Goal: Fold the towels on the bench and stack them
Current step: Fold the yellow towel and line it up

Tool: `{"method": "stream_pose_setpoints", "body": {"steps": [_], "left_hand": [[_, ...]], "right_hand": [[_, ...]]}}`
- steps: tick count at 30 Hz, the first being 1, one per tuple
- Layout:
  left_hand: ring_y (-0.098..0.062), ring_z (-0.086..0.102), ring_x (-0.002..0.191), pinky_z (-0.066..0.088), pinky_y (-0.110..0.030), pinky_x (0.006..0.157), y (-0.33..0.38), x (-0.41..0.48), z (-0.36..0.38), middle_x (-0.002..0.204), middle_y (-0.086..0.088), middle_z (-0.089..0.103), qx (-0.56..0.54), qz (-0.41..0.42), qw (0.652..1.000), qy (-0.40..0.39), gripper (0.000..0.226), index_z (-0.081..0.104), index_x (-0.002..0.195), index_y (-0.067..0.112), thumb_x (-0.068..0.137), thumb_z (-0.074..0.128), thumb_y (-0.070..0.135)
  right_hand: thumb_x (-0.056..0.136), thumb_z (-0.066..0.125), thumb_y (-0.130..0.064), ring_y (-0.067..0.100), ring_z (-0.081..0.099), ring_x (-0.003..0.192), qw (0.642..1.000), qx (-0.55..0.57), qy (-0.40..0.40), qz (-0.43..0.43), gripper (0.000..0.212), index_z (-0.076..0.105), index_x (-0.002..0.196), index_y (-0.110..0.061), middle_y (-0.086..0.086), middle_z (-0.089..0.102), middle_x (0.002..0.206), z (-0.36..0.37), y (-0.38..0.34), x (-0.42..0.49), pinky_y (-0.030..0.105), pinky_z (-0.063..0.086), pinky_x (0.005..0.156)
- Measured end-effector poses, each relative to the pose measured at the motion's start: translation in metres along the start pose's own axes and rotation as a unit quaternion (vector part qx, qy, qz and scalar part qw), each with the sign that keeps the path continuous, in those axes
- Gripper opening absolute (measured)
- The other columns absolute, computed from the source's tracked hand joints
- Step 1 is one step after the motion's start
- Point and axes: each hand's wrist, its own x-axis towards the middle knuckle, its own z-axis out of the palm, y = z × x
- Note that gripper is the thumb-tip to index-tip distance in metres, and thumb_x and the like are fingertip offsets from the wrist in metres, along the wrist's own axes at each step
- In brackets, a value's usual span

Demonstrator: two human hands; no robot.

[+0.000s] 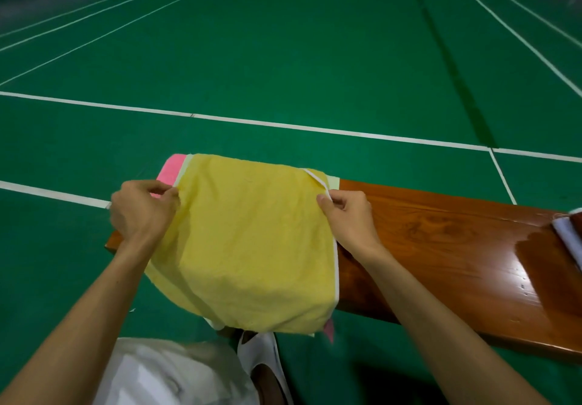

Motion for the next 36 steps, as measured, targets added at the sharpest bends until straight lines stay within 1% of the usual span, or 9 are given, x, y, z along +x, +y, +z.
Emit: {"method": "stream_pose_setpoints", "body": {"steps": [4,7,10,13,17,22,27,31,36], "left_hand": [[-0.033,0.068,0.079,0.052,-0.04,0.073,0.012,0.002,-0.017,0.091,-0.014,0.076,-0.062,0.062,0.993,0.08,0.021,0.075,0.101,0.009,0.095,0.066,0.028],[-0.022,0.047,0.058,0.04,-0.035,0.056,0.023,0.003,-0.023,0.073,-0.008,0.057,-0.162,0.057,0.985,0.003,0.008,0.056,0.102,0.017,0.103,0.053,0.024],[-0.01,0.037,0.057,0.037,-0.026,0.051,0.037,0.014,-0.028,0.074,0.001,0.044,-0.236,0.021,0.971,-0.033,0.019,0.048,0.088,0.029,0.106,0.048,0.024],[-0.005,0.045,0.063,0.044,-0.028,0.064,0.066,0.023,-0.044,0.077,0.005,0.05,-0.356,-0.051,0.933,-0.037,0.021,0.052,0.085,0.027,0.105,0.05,0.022],[-0.006,0.061,0.062,0.053,-0.021,0.063,0.112,0.014,-0.053,0.072,0.005,0.061,-0.493,-0.108,0.835,-0.217,0.025,0.059,0.088,0.02,0.108,0.045,0.026],[-0.008,0.063,0.061,0.054,-0.019,0.058,0.155,-0.035,-0.017,0.073,0.001,0.066,-0.486,-0.108,0.801,-0.333,0.024,0.062,0.1,0.013,0.109,0.04,0.02],[-0.009,0.055,0.059,0.048,-0.021,0.051,0.179,-0.104,0.04,0.076,-0.003,0.055,-0.447,-0.118,0.787,-0.407,0.022,0.055,0.095,0.013,0.109,0.039,0.012],[-0.016,0.056,0.07,0.05,-0.029,0.061,0.193,-0.155,0.063,0.081,-0.008,0.058,-0.379,-0.116,0.798,-0.453,0.021,0.056,0.099,0.01,0.11,0.038,0.013],[-0.022,0.066,0.088,0.053,-0.034,0.074,0.197,-0.186,0.07,0.101,-0.016,0.069,-0.313,-0.123,0.818,-0.467,0.027,0.06,0.103,0.006,0.112,0.038,0.017]], "right_hand": [[0.106,0.05,-0.034,0.04,0.07,0.088,0.992,0.124,0.005,-0.035,0.033,0.075,0.099,-0.015,0.017,0.074,0.092,-0.002,-0.011,-0.002,0.057,0.057,0.075],[0.109,0.046,-0.015,0.024,0.073,0.097,0.968,0.238,-0.037,0.073,0.031,0.076,0.102,-0.022,0.005,0.078,0.1,0.005,-0.02,-0.001,0.054,0.056,0.096],[0.108,0.046,-0.008,0.026,0.069,0.113,0.924,0.36,-0.018,0.124,0.027,0.072,0.108,-0.015,0.014,0.073,0.119,-0.002,-0.03,0.009,0.046,0.051,0.107],[0.107,0.046,-0.007,0.023,0.07,0.099,0.867,0.474,-0.016,0.154,0.026,0.063,0.126,-0.003,0.016,0.072,0.117,-0.025,-0.044,0.023,0.038,0.055,0.097],[0.083,0.063,-0.021,0.025,0.067,0.092,0.812,0.557,-0.055,0.164,0.056,0.05,0.137,-0.015,0.013,0.068,0.105,-0.081,-0.057,0.031,0.037,0.061,0.078],[0.085,0.062,-0.02,0.017,0.073,0.065,0.84,0.523,-0.008,0.141,0.019,0.061,0.1,-0.009,0.006,0.074,0.072,-0.176,-0.035,0.009,0.027,0.059,0.056],[0.103,0.051,-0.027,0.017,0.074,0.069,0.846,0.484,0.082,0.207,0.021,0.064,0.1,-0.011,0.005,0.075,0.076,-0.249,0.02,-0.019,0.03,0.062,0.06],[0.108,0.045,-0.024,0.015,0.073,0.067,0.859,0.442,0.118,0.228,0.022,0.062,0.096,-0.015,0.002,0.074,0.073,-0.286,0.05,-0.04,0.026,0.06,0.059],[0.106,0.049,-0.017,0.02,0.068,0.085,0.919,0.27,0.169,0.232,0.018,0.066,0.1,-0.017,0.004,0.073,0.09,-0.302,0.068,-0.057,0.032,0.055,0.071]]}}
